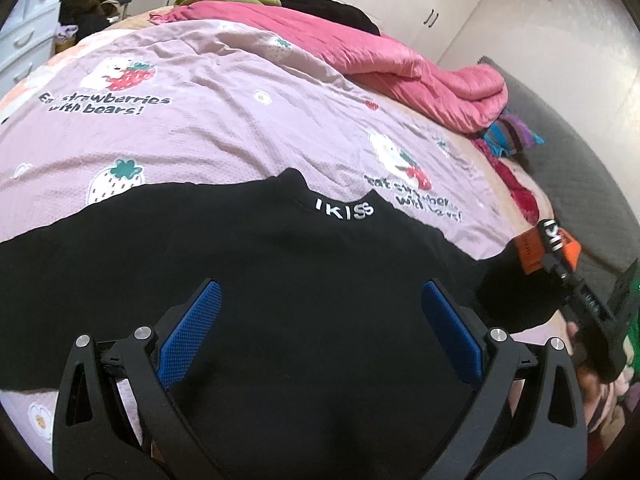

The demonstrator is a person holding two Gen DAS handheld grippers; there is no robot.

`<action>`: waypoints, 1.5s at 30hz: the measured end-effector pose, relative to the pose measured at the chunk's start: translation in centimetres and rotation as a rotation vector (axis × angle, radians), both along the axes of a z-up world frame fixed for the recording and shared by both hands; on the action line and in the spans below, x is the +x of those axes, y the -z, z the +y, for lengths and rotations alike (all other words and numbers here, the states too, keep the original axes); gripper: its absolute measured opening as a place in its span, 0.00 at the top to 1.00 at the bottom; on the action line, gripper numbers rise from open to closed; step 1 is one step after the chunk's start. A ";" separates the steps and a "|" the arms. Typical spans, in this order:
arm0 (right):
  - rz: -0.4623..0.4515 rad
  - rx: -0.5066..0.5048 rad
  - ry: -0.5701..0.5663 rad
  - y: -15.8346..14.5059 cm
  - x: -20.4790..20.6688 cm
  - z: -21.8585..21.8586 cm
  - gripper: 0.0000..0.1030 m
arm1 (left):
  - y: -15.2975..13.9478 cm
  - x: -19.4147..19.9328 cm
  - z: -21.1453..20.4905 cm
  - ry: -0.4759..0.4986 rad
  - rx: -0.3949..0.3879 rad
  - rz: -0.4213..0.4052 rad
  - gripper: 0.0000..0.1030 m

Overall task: Fold small clothes
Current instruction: 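Carry the cuff across the sweatshirt body and open the right tool, then grasp the other orange sleeve cuff with the left tool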

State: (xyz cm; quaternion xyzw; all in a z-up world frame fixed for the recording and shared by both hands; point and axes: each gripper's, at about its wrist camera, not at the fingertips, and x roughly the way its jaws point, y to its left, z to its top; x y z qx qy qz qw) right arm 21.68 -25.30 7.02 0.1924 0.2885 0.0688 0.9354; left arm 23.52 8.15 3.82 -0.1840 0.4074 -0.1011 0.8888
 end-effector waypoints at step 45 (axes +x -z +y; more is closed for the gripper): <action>0.094 -0.080 -0.300 4.3 -4.5 8.6 0.27 | 7.0 2.4 1.7 0.044 -0.165 0.163 0.35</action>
